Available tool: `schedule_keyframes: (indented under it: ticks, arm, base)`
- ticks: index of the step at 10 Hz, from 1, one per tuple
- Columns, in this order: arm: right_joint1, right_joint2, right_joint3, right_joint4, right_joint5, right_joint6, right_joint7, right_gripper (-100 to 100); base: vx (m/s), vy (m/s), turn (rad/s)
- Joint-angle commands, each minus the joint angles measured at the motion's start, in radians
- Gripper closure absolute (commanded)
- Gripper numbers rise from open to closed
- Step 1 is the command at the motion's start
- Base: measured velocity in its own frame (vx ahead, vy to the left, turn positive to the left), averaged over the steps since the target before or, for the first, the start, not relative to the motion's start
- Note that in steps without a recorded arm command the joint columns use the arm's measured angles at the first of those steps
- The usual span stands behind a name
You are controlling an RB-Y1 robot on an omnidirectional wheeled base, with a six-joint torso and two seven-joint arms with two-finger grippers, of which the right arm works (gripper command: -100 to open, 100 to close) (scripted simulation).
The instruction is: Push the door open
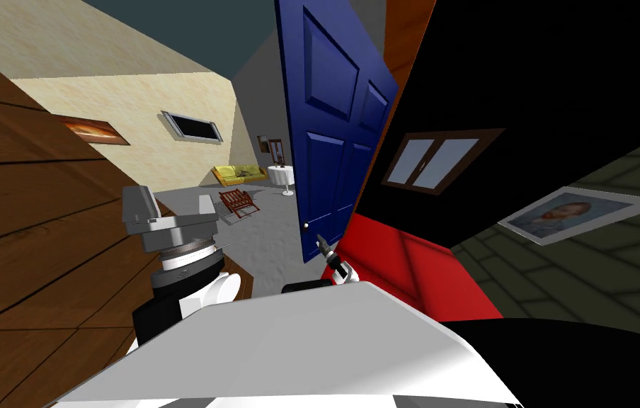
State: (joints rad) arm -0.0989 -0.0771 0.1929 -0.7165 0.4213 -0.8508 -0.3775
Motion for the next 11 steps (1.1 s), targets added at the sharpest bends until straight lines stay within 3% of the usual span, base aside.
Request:
schedule_keyframes:
  ticks: [1,9,10,11]
  arm:
    - [-0.002,0.001,-0.002,0.004,-0.002,-0.003,0.005,-100]
    - [-0.001,0.022,-0.017,0.017,-0.013,-0.014,0.038,-100]
    - [-0.001,0.022,-0.017,0.017,-0.013,-0.014,0.038,100]
    - [-0.001,0.022,-0.017,0.017,-0.013,-0.014,0.038,100]
  base:
    - [0.157,0.083,0.011]
    - [0.18,0.094,0.023]
    - [-0.022,-0.003,0.0]
    - [-0.033,-0.013,0.016]
